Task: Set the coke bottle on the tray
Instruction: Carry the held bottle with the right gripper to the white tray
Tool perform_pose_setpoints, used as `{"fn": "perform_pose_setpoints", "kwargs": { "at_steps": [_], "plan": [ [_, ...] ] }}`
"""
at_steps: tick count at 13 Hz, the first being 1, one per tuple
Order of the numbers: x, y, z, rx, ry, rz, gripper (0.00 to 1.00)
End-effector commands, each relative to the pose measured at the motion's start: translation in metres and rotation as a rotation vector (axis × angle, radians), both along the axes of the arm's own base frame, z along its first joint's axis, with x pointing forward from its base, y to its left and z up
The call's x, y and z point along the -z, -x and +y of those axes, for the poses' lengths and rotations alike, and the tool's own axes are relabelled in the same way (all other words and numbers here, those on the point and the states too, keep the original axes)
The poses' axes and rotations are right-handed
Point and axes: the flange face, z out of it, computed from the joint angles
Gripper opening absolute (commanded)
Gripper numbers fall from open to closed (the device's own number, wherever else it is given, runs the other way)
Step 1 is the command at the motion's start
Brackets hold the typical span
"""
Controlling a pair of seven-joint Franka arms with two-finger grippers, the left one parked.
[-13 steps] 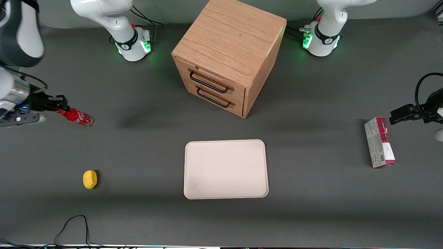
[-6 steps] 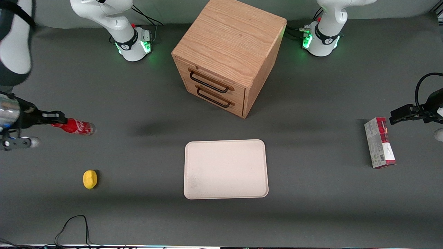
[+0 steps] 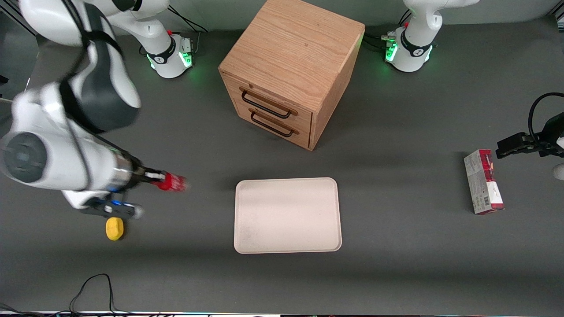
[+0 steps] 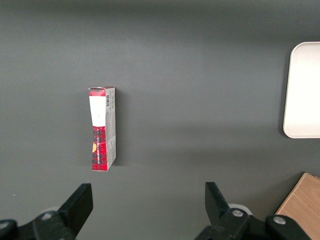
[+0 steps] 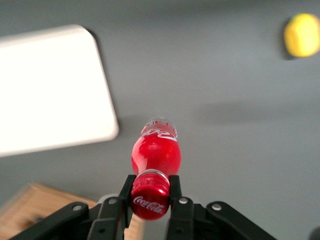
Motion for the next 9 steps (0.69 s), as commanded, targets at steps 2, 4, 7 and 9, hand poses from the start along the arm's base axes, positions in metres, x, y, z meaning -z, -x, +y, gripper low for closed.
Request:
{"fn": "perform_pose_setpoints", "kwargs": {
  "at_steps": [2,4,7,9],
  "plan": [
    [0.038,-0.024,0.061,0.11,-0.052,-0.103,0.0],
    [0.075,-0.035,0.086,0.12,-0.063,-0.166,0.0],
    [0.12,-0.042,0.116,0.159,-0.025,-0.256,0.0],
    [0.135,-0.044,0.123,0.155,-0.031,-0.272,0.0]
  ]
}}
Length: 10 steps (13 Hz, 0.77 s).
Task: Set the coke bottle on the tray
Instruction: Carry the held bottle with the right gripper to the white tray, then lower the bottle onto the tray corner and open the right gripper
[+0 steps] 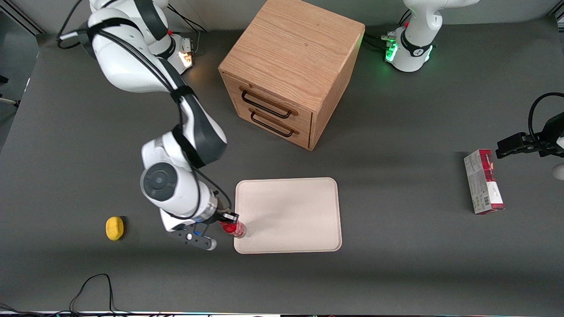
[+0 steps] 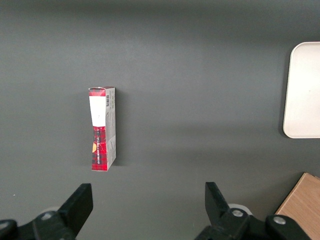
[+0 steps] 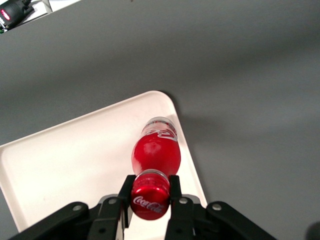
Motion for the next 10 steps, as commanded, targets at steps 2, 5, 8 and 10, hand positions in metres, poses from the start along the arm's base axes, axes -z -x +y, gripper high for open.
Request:
{"fn": "perform_pose_setpoints", "kwargs": {
  "at_steps": [2,5,8,10],
  "plan": [
    [0.0053,-0.0084,0.0093,0.022,-0.006,-0.055,0.0],
    [0.0077,-0.0065,0.0137,0.012,0.006,-0.06,0.0],
    [0.0074,-0.0058,0.0145,0.01,0.01,-0.06,0.59],
    [0.0066,-0.0042,0.0168,-0.001,0.031,-0.067,0.99]
  ]
}}
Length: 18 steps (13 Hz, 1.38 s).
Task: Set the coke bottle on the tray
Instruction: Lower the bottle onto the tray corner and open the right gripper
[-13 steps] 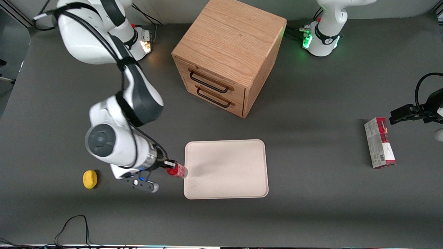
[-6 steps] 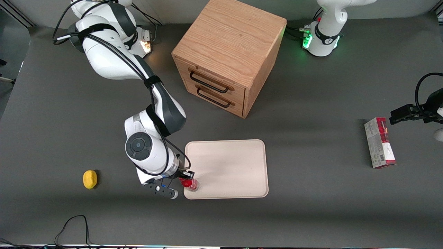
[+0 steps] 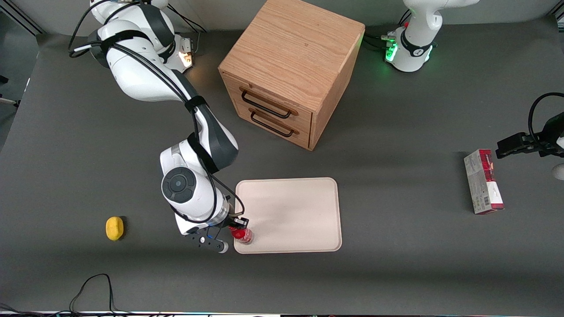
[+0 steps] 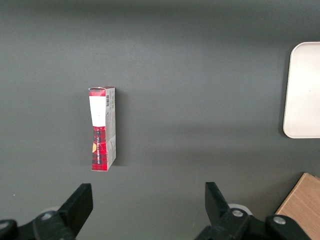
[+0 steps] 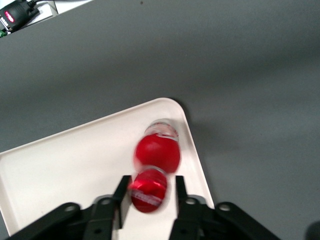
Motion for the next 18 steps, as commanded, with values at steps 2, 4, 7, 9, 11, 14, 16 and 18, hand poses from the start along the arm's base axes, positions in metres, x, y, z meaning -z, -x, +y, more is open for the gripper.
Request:
{"fn": "perform_pose_setpoints", "kwargs": {
  "at_steps": [2,4,7,9,11,14,16,18],
  "plan": [
    [-0.008,0.0,0.007,0.02,0.026,-0.022,1.0],
    [-0.008,0.001,0.006,0.021,0.032,-0.015,1.0],
    [-0.009,0.001,0.005,0.022,0.033,-0.012,1.0],
    [-0.01,0.001,0.005,0.028,0.034,-0.012,1.0],
    [-0.012,0.003,0.004,0.043,0.04,0.003,1.0],
    [-0.051,0.016,-0.001,0.035,0.06,0.052,1.0],
    [-0.074,0.022,-0.014,0.016,0.075,0.089,1.0],
    [-0.102,0.04,-0.037,-0.105,0.108,0.169,1.0]
  ]
}}
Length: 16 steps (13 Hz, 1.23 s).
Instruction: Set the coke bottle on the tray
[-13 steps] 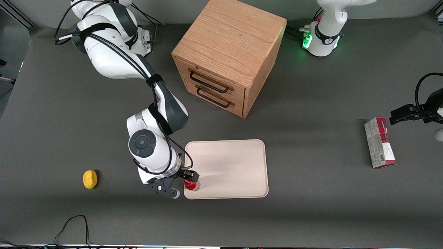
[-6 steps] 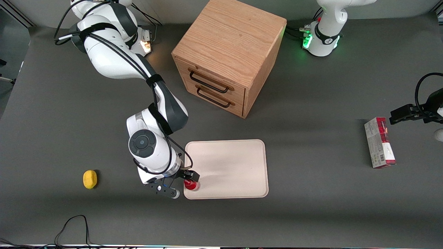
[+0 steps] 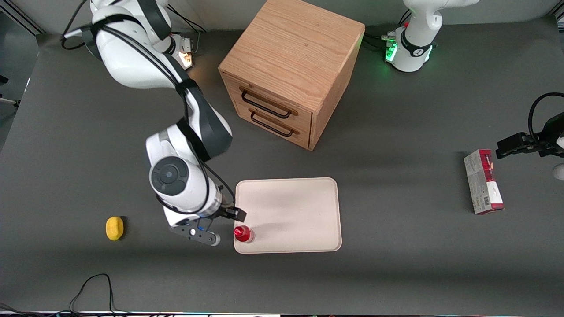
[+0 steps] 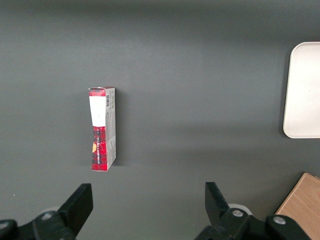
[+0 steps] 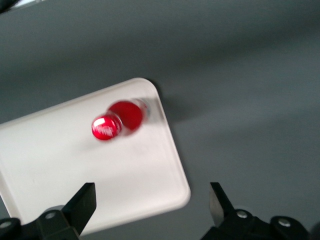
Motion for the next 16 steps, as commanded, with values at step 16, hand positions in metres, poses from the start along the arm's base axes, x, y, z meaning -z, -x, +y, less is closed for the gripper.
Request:
{"fn": "perform_pose_setpoints", "kwargs": {
  "at_steps": [16],
  "plan": [
    [-0.178,0.186,-0.279,-0.432,-0.06,0.158,1.0]
  ]
}}
